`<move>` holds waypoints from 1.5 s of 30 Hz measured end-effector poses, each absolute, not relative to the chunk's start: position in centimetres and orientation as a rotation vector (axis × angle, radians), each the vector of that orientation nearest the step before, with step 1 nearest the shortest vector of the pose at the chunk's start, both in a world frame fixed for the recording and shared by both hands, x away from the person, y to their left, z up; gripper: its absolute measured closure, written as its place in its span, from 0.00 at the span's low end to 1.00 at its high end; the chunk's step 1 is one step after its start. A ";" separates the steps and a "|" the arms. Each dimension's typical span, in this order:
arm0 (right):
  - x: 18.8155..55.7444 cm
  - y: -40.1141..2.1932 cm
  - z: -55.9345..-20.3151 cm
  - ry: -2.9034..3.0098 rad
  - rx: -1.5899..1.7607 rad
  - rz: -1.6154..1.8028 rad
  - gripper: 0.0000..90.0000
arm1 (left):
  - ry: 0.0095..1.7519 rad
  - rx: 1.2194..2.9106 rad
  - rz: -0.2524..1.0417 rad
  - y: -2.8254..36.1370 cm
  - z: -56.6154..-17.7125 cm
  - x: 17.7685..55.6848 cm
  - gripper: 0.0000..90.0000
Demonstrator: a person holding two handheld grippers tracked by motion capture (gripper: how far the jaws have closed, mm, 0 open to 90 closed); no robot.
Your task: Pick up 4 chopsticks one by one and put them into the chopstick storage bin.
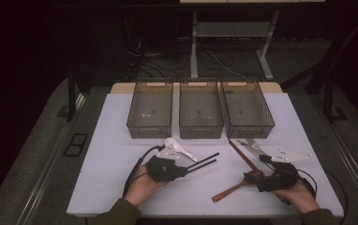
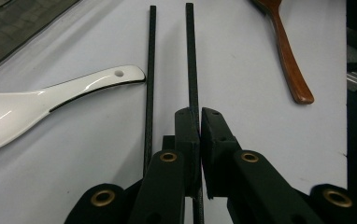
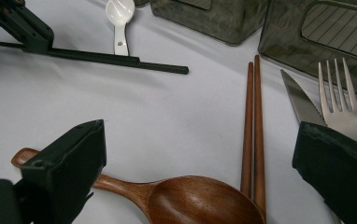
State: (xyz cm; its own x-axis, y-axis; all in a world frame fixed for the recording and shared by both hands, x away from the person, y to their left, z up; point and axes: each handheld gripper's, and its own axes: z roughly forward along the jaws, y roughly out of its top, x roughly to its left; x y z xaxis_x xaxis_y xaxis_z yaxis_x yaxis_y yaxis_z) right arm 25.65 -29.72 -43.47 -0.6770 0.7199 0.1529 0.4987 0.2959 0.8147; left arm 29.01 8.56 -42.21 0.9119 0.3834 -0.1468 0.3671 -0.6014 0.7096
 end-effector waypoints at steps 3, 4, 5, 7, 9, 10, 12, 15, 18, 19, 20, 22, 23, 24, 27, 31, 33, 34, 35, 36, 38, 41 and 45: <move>25.6 -29.7 -43.5 2.323 1.115 1.321 0.04 | 0.535 2.267 0.035 9.1 -42.0 29.0 0.95; 25.6 -29.7 -43.5 2.323 1.114 1.322 0.04 | 0.538 2.270 0.035 9.3 -41.9 29.0 0.95; 25.6 -29.7 -43.5 2.323 1.112 1.322 0.04 | 0.541 2.267 0.036 9.5 -41.8 29.0 0.95; 25.6 -29.7 -43.5 2.323 1.113 1.322 0.04 | 0.551 2.265 0.044 9.9 -41.6 28.9 0.95; 25.6 -29.7 -43.5 2.322 1.113 1.322 0.04 | 0.555 2.260 0.056 10.4 -41.4 28.9 0.95; 25.6 -29.7 -43.5 2.323 1.112 1.322 0.04 | 0.561 2.258 0.059 10.6 -41.3 28.9 0.95; 25.6 -29.7 -43.4 2.322 1.111 1.322 0.04 | 0.565 2.259 0.072 11.0 -41.2 29.0 0.95; 25.6 -29.7 -43.5 2.324 1.113 1.320 0.04 | 0.581 2.253 0.087 11.7 -40.9 29.1 0.95; 25.6 -29.7 -43.5 2.323 1.110 1.321 0.04 | 0.604 2.246 0.105 12.5 -40.7 29.3 0.95; 25.6 -29.7 -43.5 2.323 1.110 1.320 0.04 | 0.608 2.245 0.112 12.8 -40.7 29.4 0.95; 25.6 -29.7 -43.5 2.323 1.110 1.319 0.04 | 0.613 2.242 0.115 13.0 -40.6 29.4 0.95; 25.6 -29.7 -43.5 2.322 1.112 1.320 0.04 | 0.623 2.240 0.129 13.5 -40.5 29.5 0.95; 25.6 -29.7 -43.5 2.323 1.110 1.320 0.04 | 0.632 2.235 0.133 13.7 -40.4 29.6 0.95; 25.6 -29.7 -43.5 2.323 1.109 1.320 0.04 | 0.638 2.231 0.136 13.9 -40.4 29.6 0.95; 25.6 -29.7 -43.5 2.323 1.109 1.320 0.04 | 0.656 2.223 0.150 14.5 -40.3 29.7 0.95; 25.6 -29.7 -43.4 2.323 1.112 1.321 0.04 | 0.681 2.210 0.171 15.3 -40.1 29.9 0.95; 25.6 -29.7 -43.4 2.322 1.110 1.321 0.04 | 0.689 2.211 0.185 15.8 -40.0 30.0 0.95; 25.6 -29.7 -43.4 2.322 1.110 1.321 0.04 | 0.696 2.204 0.189 16.1 -39.9 30.1 0.95; 25.6 -29.7 -43.4 2.322 1.110 1.322 0.04 | 0.708 2.198 0.195 16.3 -39.9 30.1 0.95; 25.6 -29.7 -43.4 2.322 1.110 1.321 0.04 | 0.719 2.195 0.203 16.6 -39.9 30.2 0.95; 25.6 -29.7 -43.4 2.322 1.110 1.322 0.04 | 0.732 2.193 0.218 17.3 -39.8 30.3 0.95; 25.6 -29.7 -43.4 2.321 1.110 1.321 0.04 | 0.759 2.176 0.235 18.3 -39.6 30.5 0.95; 25.6 -29.7 -43.4 2.322 1.111 1.321 0.04 | 0.797 2.151 0.252 19.5 -39.4 30.6 0.95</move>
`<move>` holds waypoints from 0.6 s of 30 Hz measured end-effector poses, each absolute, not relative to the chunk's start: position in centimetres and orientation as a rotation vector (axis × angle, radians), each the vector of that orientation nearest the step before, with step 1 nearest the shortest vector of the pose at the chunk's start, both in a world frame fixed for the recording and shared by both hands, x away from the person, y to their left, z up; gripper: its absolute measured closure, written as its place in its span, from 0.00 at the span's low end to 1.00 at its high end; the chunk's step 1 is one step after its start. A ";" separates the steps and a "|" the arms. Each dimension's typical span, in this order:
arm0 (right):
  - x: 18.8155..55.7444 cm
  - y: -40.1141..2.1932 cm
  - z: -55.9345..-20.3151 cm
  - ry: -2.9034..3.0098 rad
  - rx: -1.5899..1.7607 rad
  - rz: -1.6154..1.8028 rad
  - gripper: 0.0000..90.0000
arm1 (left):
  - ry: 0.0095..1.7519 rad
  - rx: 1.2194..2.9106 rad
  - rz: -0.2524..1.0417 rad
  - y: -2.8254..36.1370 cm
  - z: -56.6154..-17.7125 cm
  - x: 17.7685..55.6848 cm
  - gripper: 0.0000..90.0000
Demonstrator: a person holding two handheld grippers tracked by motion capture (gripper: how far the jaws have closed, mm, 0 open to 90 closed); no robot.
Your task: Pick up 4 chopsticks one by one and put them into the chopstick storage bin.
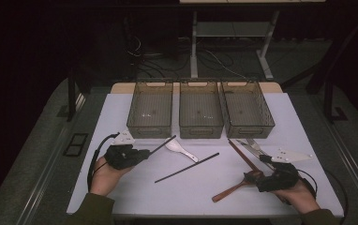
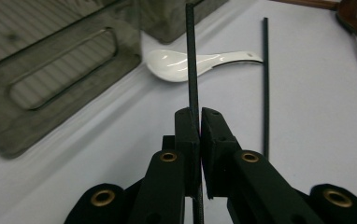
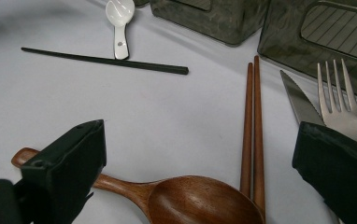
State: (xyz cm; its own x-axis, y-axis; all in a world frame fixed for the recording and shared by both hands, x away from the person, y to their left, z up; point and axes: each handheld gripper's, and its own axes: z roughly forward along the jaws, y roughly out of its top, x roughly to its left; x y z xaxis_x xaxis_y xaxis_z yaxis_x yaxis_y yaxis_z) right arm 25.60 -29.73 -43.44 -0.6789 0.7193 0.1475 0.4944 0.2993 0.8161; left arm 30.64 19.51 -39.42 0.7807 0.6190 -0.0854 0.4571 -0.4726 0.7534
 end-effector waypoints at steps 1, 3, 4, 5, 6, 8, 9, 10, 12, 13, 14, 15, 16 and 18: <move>25.6 -29.7 -43.4 2.322 1.111 1.320 0.04 | 0.808 2.140 0.257 19.8 -39.4 30.7 0.95; 25.6 -29.7 -43.4 2.322 1.110 1.321 0.04 | 0.824 2.136 0.267 20.3 -39.3 30.8 0.95; 25.6 -29.7 -43.4 2.321 1.111 1.321 0.04 | 0.829 2.130 0.270 20.6 -39.2 30.8 0.95; 25.6 -29.7 -43.4 2.321 1.112 1.320 0.04 | 0.840 2.117 0.273 20.8 -39.2 30.8 0.95; 25.6 -29.7 -43.4 2.321 1.111 1.320 0.04 | 0.845 2.115 0.276 21.0 -39.2 30.9 0.95; 25.6 -29.7 -43.4 2.320 1.113 1.320 0.04 | 0.855 2.111 0.278 21.3 -39.1 31.0 0.95; 25.6 -29.7 -43.4 2.320 1.114 1.319 0.04 | 0.859 2.111 0.276 21.4 -39.1 31.0 0.95; 25.6 -29.7 -43.5 2.320 1.114 1.318 0.04 | 0.861 2.114 0.274 21.5 -39.1 31.1 0.95; 25.6 -29.7 -43.5 2.321 1.114 1.319 0.04 | 0.868 2.119 0.276 21.6 -39.0 31.3 0.95; 25.6 -29.7 -43.4 2.320 1.114 1.318 0.04 | 0.868 2.121 0.276 21.6 -38.9 31.4 0.95; 25.6 -29.7 -43.5 2.319 1.116 1.319 0.04 | 0.865 2.124 0.277 21.7 -38.8 31.5 0.95; 25.6 -29.7 -43.5 2.317 1.118 1.318 0.04 | 0.870 2.120 0.281 21.7 -38.7 31.6 0.95; 25.6 -29.8 -43.5 2.316 1.120 1.318 0.04 | 0.874 2.120 0.283 21.7 -38.5 31.8 0.95; 25.7 -29.8 -43.5 2.316 1.123 1.319 0.04 | 0.880 2.111 0.282 21.8 -38.2 32.1 0.95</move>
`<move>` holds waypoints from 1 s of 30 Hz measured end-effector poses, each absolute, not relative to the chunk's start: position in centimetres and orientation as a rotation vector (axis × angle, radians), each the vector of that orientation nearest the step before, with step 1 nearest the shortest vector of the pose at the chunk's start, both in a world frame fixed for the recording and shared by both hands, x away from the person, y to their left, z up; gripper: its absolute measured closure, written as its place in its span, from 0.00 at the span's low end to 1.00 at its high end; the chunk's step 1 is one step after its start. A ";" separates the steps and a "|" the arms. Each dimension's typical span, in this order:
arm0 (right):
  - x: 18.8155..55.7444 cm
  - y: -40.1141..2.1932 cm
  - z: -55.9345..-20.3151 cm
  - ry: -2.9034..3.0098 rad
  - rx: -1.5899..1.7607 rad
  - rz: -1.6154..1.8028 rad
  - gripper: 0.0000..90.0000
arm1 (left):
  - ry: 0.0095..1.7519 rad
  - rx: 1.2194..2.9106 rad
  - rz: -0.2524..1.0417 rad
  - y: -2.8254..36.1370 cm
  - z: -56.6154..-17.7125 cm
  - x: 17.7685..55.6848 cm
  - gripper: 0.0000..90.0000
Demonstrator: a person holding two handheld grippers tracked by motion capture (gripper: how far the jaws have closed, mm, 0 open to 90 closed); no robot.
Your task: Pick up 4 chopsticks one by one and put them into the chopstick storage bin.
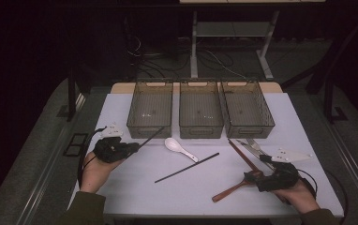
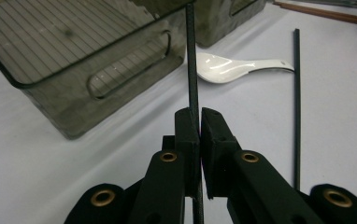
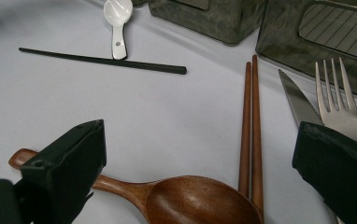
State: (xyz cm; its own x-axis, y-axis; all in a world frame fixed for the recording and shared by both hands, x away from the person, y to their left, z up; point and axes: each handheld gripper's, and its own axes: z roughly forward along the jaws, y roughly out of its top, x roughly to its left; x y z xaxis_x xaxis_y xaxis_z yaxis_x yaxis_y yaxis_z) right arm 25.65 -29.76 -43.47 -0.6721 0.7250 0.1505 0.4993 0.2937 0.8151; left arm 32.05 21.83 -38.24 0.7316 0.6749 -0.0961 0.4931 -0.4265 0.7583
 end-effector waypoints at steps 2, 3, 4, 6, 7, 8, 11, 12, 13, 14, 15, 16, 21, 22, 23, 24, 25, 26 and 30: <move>25.7 -29.8 -43.5 2.315 1.124 1.318 0.04 | 0.886 2.111 0.283 22.0 -37.9 32.3 0.95; 25.7 -29.8 -43.5 2.314 1.125 1.318 0.04 | 0.886 2.107 0.283 22.0 -37.7 32.5 0.95; 25.7 -29.8 -43.5 2.314 1.125 1.318 0.04 | 0.882 2.108 0.287 22.1 -37.6 32.6 0.95; 25.7 -29.8 -43.5 2.313 1.130 1.317 0.04 | 0.885 2.096 0.288 22.2 -37.3 32.9 0.95; 25.7 -29.8 -43.5 2.312 1.133 1.316 0.04 | 0.886 2.095 0.288 22.2 -37.3 33.1 0.95; 25.7 -29.9 -43.5 2.311 1.131 1.317 0.04 | 0.884 2.095 0.290 22.3 -37.2 33.2 0.95; 25.7 -29.9 -43.6 2.307 1.137 1.314 0.04 | 0.885 2.093 0.291 22.3 -37.0 33.7 0.95; 25.7 -29.9 -43.6 2.307 1.137 1.311 0.04 | 0.885 2.091 0.290 22.3 -37.0 33.8 0.95; 25.7 -29.9 -43.6 2.306 1.137 1.310 0.04 | 0.884 2.092 0.294 22.4 -36.9 34.0 0.95; 25.7 -29.9 -43.6 2.307 1.137 1.307 0.04 | 0.886 2.088 0.294 22.4 -36.8 34.2 0.95; 25.7 -29.9 -43.6 2.308 1.138 1.305 0.04 | 0.889 2.083 0.296 22.4 -36.7 34.3 0.95; 25.7 -29.9 -43.6 2.309 1.138 1.304 0.04 | 0.887 2.082 0.295 22.4 -36.6 34.5 0.95; 25.7 -29.9 -43.6 2.305 1.141 1.305 0.04 | 0.886 2.075 0.290 22.1 -35.9 35.6 0.95; 25.7 -29.9 -43.6 2.305 1.141 1.305 0.04 | 0.886 2.070 0.287 22.0 -35.8 35.8 0.95; 25.7 -29.9 -43.6 2.305 1.142 1.306 0.04 | 0.886 2.068 0.285 21.9 -35.7 36.0 0.95; 25.7 -29.9 -43.6 2.305 1.145 1.308 0.04 | 0.884 2.070 0.285 21.8 -35.5 36.3 0.95; 25.7 -29.9 -43.6 2.305 1.144 1.308 0.04 | 0.884 2.070 0.285 21.7 -35.4 36.5 0.95; 25.7 -29.9 -43.6 2.306 1.145 1.308 0.04 | 0.880 2.071 0.283 21.6 -35.3 36.8 0.95; 25.7 -29.9 -43.6 2.305 1.146 1.309 0.04 | 0.883 2.071 0.282 21.2 -34.7 37.9 0.95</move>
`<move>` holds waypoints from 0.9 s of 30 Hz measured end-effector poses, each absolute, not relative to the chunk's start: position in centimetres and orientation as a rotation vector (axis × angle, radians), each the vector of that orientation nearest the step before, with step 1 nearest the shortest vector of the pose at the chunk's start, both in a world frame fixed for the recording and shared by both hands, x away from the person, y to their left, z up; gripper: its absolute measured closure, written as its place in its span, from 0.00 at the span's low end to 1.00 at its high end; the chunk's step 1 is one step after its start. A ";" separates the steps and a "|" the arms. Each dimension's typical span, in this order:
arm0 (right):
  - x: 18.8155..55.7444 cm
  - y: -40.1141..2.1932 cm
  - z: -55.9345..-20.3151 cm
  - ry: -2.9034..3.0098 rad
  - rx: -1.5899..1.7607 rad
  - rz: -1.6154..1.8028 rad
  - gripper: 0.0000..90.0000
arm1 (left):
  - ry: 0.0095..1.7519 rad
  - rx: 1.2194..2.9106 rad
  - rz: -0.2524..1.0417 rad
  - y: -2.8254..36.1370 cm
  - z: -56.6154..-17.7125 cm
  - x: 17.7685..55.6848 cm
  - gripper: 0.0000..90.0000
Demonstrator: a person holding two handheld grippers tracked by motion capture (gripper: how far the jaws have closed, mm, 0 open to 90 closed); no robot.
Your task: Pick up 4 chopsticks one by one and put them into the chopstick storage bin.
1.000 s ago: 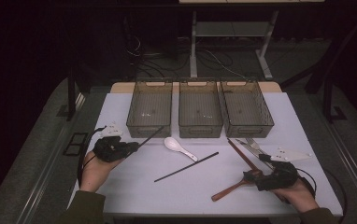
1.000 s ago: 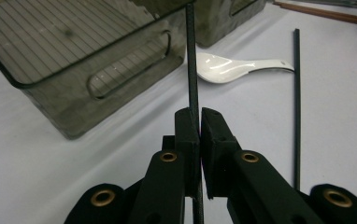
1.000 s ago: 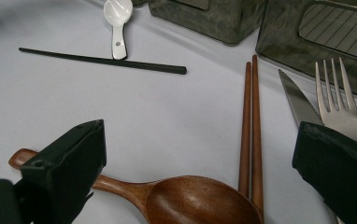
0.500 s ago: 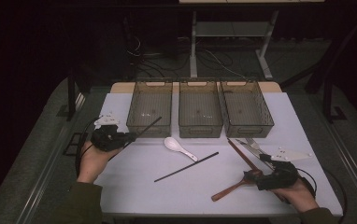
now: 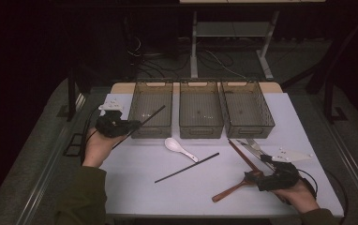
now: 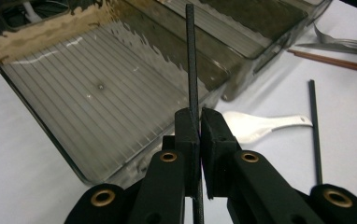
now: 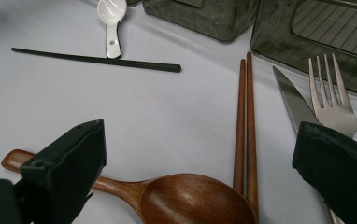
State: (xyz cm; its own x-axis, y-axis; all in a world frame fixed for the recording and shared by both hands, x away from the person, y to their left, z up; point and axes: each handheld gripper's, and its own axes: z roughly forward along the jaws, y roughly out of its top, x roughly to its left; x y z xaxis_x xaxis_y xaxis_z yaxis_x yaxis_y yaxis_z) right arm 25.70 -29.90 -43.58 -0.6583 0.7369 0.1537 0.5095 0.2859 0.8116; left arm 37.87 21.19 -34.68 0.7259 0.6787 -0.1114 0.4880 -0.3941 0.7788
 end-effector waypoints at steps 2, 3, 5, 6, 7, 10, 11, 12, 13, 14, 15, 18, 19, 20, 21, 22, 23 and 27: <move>25.7 -29.9 -43.6 2.304 1.148 1.311 0.04 | 0.887 2.065 0.281 20.9 -34.4 38.4 0.95; 25.7 -29.9 -43.6 2.305 1.147 1.310 0.04 | 0.891 2.066 0.283 20.8 -34.2 38.6 0.95; 25.7 -29.9 -43.6 2.304 1.149 1.311 0.04 | 0.891 2.058 0.277 20.6 -33.9 39.2 0.95; 25.7 -29.9 -43.6 2.304 1.148 1.312 0.04 | 0.895 2.061 0.280 20.4 -33.7 39.4 0.95; 25.7 -29.9 -43.6 2.303 1.148 1.312 0.04 | 0.895 2.062 0.282 20.2 -33.5 39.7 0.95; 25.7 -29.9 -43.5 2.299 1.141 1.315 0.04 | 0.906 2.061 0.291 19.8 -33.1 40.6 0.95; 25.7 -29.9 -43.5 2.299 1.138 1.316 0.04 | 0.905 2.068 0.294 19.7 -33.0 40.9 0.95; 25.7 -29.9 -43.5 2.301 1.141 1.319 0.04 | 0.912 2.065 0.297 19.5 -32.9 41.1 0.95; 25.7 -30.0 -43.5 2.299 1.138 1.320 0.04 | 0.918 2.061 0.298 19.3 -32.9 41.4 0.95; 25.6 -30.0 -43.5 2.300 1.140 1.323 0.04 | 0.919 2.067 0.304 19.1 -32.8 41.7 0.95; 25.6 -30.0 -43.5 2.299 1.140 1.326 0.04 | 0.921 2.071 0.308 18.9 -32.8 42.0 0.95; 25.6 -30.0 -43.4 2.297 1.143 1.331 0.04 | 0.918 2.087 0.323 18.4 -32.7 42.8 0.95; 25.6 -30.0 -43.4 2.296 1.138 1.332 0.04 | 0.917 2.093 0.326 18.3 -32.7 43.1 0.95; 25.6 -30.0 -43.4 2.296 1.140 1.336 0.04 | 0.919 2.089 0.332 18.2 -32.7 43.4 0.95; 25.6 -30.0 -43.4 2.295 1.139 1.337 0.04 | 0.925 2.088 0.334 18.1 -32.7 43.7 0.95; 25.6 -30.0 -43.4 2.296 1.138 1.338 0.04 | 0.928 2.081 0.336 18.0 -32.8 44.0 0.95; 25.6 -30.0 -43.4 2.295 1.138 1.340 0.04 | 0.933 2.070 0.337 17.9 -32.9 44.3 0.95; 25.6 -30.1 -43.4 2.293 1.143 1.343 0.04 | 0.948 2.058 0.355 17.8 -33.1 45.4 0.95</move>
State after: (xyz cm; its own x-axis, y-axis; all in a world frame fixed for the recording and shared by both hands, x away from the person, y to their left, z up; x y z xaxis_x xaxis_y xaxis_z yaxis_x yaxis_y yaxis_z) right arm 25.63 -30.06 -43.43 -0.6616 0.7314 0.1655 0.5022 0.2682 0.8221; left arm 45.40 17.79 -33.05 0.6763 0.7323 -0.0798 0.5003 -0.3771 0.7794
